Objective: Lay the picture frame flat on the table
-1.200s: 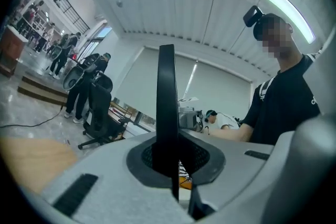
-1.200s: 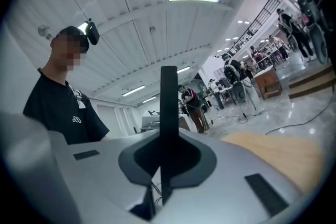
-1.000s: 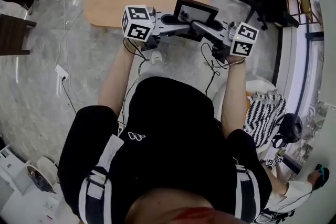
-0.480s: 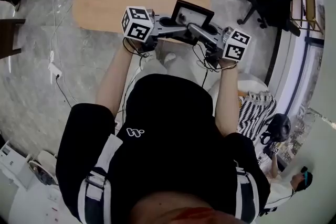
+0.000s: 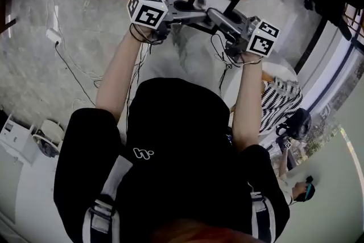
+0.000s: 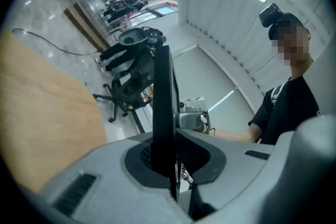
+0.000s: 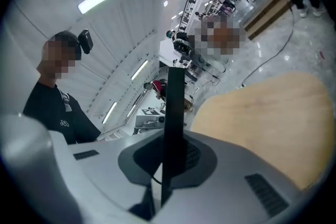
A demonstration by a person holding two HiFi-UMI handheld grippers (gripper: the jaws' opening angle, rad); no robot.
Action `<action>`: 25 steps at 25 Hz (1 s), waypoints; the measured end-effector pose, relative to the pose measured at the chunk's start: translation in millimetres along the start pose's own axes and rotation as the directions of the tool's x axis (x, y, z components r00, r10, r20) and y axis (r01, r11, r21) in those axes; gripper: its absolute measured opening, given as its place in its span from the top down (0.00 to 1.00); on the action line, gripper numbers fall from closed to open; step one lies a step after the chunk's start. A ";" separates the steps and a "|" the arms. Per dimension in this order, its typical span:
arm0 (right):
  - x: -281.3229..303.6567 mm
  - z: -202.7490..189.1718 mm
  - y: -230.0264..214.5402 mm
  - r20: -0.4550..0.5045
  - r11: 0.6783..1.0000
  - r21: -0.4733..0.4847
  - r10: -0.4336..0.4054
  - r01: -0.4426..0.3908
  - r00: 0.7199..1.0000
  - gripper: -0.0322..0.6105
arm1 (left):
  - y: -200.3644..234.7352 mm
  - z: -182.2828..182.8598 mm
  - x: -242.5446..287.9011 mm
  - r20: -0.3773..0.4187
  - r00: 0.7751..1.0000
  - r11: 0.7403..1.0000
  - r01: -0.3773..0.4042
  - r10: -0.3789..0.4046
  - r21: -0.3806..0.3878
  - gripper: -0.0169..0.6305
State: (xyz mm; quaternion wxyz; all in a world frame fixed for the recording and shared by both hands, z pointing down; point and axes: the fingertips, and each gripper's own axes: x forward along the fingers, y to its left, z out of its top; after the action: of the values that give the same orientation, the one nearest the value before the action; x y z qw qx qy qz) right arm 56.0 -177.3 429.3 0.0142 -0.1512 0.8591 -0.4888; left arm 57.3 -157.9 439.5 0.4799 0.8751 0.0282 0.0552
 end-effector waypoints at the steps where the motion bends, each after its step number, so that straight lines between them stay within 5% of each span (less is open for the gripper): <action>1: 1.7 -6.3 -15.0 0.004 1.000 0.018 0.002 -0.002 1.000 0.92 | 14.6 -6.5 1.8 -0.005 1.000 1.000 -0.011 0.011 -0.017 0.95; 11: 38.9 -100.2 -144.4 -0.005 0.972 0.229 -0.052 0.051 0.999 0.92 | 143.4 -99.1 -6.1 -0.058 0.998 0.974 -0.035 0.022 -0.224 0.94; 21: 56.0 -132.3 -179.9 -0.004 0.966 0.255 0.055 -0.053 0.998 0.92 | 182.9 -136.7 -21.9 -0.090 0.995 0.982 0.024 -0.041 -0.185 0.93; 25: 50.0 -116.4 -206.5 0.005 0.971 0.237 0.009 -0.010 1.000 0.92 | 208.5 -135.0 -43.2 -0.027 0.999 0.971 -0.040 0.035 -0.237 0.86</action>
State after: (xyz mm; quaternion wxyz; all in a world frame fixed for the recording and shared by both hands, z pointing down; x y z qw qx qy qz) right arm 39.0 -192.1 670.5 0.0361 -0.1455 0.7953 -0.5874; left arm -3.0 -161.5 684.3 0.5797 0.8111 0.0103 0.0769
